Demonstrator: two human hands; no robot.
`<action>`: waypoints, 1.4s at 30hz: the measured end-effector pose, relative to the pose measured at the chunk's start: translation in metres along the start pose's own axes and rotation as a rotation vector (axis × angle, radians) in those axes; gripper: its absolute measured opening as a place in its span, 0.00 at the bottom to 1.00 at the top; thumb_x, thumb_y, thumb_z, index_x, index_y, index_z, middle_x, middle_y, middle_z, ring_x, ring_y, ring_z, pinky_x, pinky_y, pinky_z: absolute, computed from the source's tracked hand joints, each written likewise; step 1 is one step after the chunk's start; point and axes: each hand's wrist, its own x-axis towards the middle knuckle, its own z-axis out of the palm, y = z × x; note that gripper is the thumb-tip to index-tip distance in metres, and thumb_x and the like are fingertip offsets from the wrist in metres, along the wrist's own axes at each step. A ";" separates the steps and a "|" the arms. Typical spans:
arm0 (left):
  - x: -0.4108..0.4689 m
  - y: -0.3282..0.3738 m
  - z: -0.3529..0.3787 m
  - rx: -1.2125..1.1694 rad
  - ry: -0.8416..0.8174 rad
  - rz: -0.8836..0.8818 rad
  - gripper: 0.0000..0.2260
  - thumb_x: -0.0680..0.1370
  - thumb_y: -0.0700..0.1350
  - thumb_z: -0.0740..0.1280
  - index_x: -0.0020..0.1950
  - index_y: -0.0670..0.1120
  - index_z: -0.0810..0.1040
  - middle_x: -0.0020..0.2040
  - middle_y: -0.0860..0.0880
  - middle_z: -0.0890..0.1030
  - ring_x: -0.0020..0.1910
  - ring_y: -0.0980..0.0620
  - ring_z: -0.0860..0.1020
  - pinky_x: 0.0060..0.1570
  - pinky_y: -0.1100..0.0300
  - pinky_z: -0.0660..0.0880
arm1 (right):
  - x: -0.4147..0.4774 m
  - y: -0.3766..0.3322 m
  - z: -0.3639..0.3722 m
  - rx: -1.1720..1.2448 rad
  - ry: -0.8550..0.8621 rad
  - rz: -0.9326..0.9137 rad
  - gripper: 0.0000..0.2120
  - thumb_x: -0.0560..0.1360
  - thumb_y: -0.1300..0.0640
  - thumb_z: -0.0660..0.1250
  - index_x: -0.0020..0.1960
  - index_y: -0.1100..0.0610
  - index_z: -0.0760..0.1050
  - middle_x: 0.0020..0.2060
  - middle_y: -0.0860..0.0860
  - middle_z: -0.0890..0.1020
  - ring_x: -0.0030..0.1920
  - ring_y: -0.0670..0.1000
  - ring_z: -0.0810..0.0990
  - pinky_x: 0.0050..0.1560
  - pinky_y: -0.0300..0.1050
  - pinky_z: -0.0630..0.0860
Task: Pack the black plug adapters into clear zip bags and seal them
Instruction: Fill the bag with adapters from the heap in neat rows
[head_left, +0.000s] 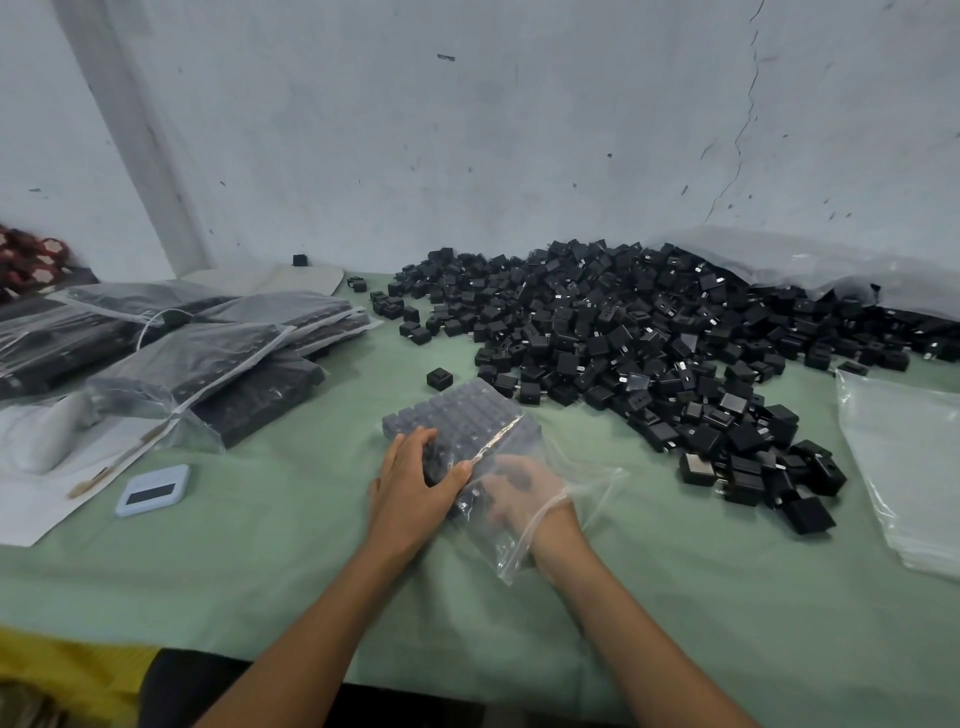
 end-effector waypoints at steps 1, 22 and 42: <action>0.000 0.000 0.000 -0.003 0.000 0.005 0.27 0.75 0.63 0.67 0.72 0.57 0.67 0.75 0.53 0.67 0.78 0.53 0.57 0.73 0.44 0.59 | 0.000 0.000 0.000 -0.002 -0.004 0.017 0.10 0.74 0.49 0.68 0.55 0.43 0.79 0.45 0.48 0.84 0.41 0.49 0.84 0.42 0.46 0.82; -0.005 0.006 -0.006 0.051 -0.088 0.036 0.22 0.71 0.68 0.62 0.64 0.66 0.75 0.79 0.55 0.61 0.79 0.56 0.51 0.72 0.42 0.55 | 0.002 0.000 0.008 -0.092 0.077 -0.099 0.07 0.78 0.60 0.65 0.49 0.53 0.81 0.39 0.50 0.83 0.31 0.40 0.80 0.35 0.34 0.77; -0.012 0.013 0.008 0.217 -0.035 0.281 0.10 0.82 0.53 0.63 0.59 0.66 0.80 0.64 0.63 0.73 0.68 0.62 0.66 0.60 0.58 0.54 | -0.003 -0.020 -0.014 -0.139 -0.032 -0.118 0.06 0.79 0.66 0.61 0.54 0.60 0.74 0.37 0.49 0.80 0.39 0.50 0.78 0.40 0.40 0.75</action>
